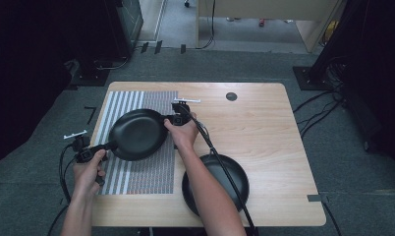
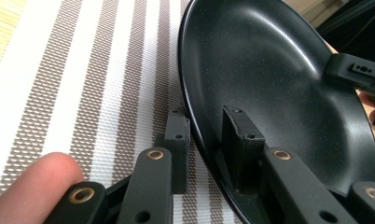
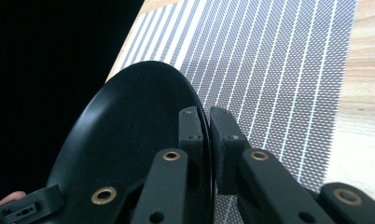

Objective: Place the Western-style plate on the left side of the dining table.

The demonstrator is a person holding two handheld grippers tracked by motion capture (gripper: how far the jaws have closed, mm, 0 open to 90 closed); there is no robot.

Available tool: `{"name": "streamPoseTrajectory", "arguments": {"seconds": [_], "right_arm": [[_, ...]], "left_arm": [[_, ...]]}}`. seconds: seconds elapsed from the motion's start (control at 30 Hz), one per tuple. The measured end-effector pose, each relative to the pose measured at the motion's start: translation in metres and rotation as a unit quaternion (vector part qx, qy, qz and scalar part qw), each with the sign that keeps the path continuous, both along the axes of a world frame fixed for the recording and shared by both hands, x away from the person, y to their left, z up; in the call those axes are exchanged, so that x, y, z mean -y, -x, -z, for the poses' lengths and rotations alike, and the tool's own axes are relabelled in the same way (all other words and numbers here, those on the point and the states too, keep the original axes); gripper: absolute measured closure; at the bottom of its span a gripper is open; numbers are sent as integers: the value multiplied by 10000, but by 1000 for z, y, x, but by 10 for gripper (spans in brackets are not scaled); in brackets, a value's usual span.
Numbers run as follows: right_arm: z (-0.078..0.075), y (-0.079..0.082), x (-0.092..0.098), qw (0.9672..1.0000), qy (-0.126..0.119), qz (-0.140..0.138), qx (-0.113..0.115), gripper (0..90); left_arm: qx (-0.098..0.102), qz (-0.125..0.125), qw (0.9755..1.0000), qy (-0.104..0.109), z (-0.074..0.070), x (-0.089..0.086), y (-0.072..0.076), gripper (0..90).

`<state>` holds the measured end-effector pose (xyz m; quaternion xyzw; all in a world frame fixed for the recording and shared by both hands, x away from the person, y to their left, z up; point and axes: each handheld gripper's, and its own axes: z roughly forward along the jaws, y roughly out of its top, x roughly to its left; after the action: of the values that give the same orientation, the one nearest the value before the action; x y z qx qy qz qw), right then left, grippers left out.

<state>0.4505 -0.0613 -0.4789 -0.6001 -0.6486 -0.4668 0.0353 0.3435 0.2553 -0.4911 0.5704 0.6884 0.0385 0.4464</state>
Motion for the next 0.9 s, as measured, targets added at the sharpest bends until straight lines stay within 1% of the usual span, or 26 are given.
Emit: {"name": "streamPoseTrajectory", "arguments": {"seconds": [0.13, 0.3, 0.37, 0.43, 0.53, 0.67, 0.83, 0.9], "right_arm": [[7, -4, -2, 10000, -24, 25, -43, 839], [15, -8, -2, 10000, -20, 49, -74, 836], [18, -9, -3, 9999, -55, 108, -122, 835], [21, -9, -4, 9998, -68, 136, -108, 835], [24, -9, -5, 9997, -119, 180, -153, 835], [28, -9, -6, 9994, -165, 229, -197, 834], [31, -10, -7, 9994, -184, 282, -109, 832], [32, -11, -8, 9993, -198, 292, -82, 831]], "left_arm": [[-30, -69, 10000, -46, 4, 1, -3, 735], [-56, -91, 9999, -73, 7, 1, -5, 739], [-42, -182, 9998, -42, 10, 1, -8, 744], [-39, -249, 9997, -48, 11, 1, -9, 747], [-1, -382, 9992, -76, 11, 1, -10, 751], [-15, -428, 9991, -36, 13, 0, -11, 758], [5, -486, 9988, 58, 14, -1, -13, 765], [35, -551, 9985, 51, 14, -1, -14, 768]]}}
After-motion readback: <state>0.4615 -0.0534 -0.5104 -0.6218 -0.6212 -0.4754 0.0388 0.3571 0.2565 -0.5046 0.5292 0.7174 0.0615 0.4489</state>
